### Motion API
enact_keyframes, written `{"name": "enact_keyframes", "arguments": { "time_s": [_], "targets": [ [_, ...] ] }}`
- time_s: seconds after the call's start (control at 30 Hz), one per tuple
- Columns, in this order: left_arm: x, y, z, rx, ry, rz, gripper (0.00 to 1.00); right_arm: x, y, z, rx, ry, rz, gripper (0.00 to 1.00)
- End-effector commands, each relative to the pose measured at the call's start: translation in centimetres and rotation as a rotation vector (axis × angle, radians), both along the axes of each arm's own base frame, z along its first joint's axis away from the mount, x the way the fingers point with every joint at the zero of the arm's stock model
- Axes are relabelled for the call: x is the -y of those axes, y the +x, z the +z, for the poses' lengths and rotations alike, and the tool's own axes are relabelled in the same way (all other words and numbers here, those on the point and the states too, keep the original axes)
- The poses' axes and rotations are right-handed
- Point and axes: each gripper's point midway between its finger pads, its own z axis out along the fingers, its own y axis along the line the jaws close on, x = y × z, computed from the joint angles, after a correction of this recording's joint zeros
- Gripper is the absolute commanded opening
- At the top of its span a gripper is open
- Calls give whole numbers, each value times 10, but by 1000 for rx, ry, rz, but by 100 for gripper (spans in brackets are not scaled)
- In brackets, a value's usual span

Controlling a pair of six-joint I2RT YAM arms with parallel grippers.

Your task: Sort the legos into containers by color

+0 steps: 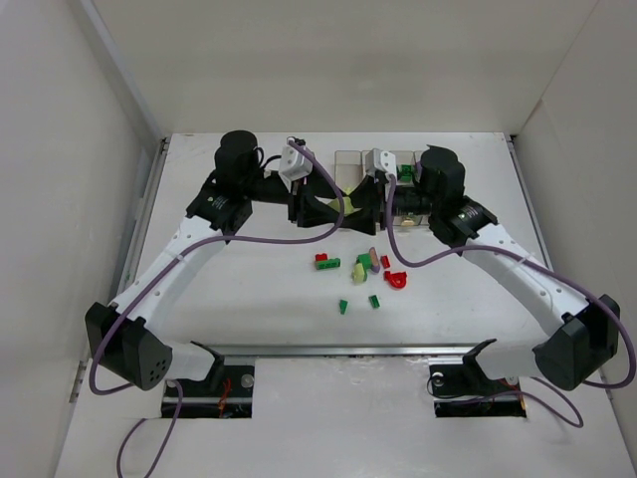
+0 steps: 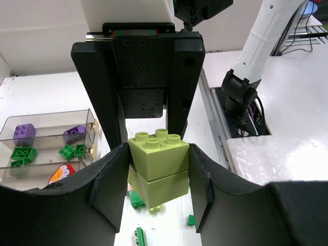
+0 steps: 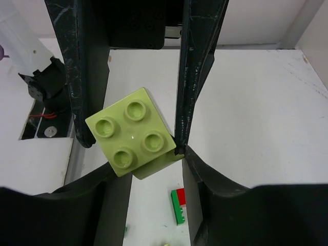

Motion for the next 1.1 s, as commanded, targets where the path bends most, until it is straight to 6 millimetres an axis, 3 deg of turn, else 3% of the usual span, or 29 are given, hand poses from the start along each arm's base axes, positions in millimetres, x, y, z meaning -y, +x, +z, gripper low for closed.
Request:
{"name": "enact_keyframes", "arguments": {
  "time_s": [0.0,0.03,0.07,0.17,0.2,0.27,0.37,0.57,0.63,0.77,0.83,0.9,1.07],
  "targets": [
    [0,-3,7,51,-18,2,0,-2,-9,40,99,79,31,11],
    [0,-1,7,52,-18,11,4,-2,-7,40,100,79,22,3],
    [0,-2,7,41,-16,12,15,-2,-7,40,100,79,22,0],
    [0,0,7,41,-16,21,28,0,-4,40,101,77,-5,0],
    [0,1,5,34,-10,30,45,1,-2,36,94,71,-19,0],
    [0,5,5,35,-8,51,59,3,2,39,94,75,-56,0],
    [-2,10,6,36,-3,94,71,5,5,34,78,68,-94,0],
    [-3,27,4,21,7,197,78,9,12,32,60,68,-150,0],
    [-4,34,17,54,-17,247,79,11,19,27,45,61,-195,0],
    [-6,30,33,125,-36,257,81,11,24,17,19,47,-242,0],
    [-5,27,27,163,-8,239,81,12,26,17,10,48,-256,0],
    [1,17,29,202,6,205,74,13,28,17,2,49,-268,0],
    [8,22,14,280,81,243,60,8,30,9,-22,38,-269,0]
  ]
}}
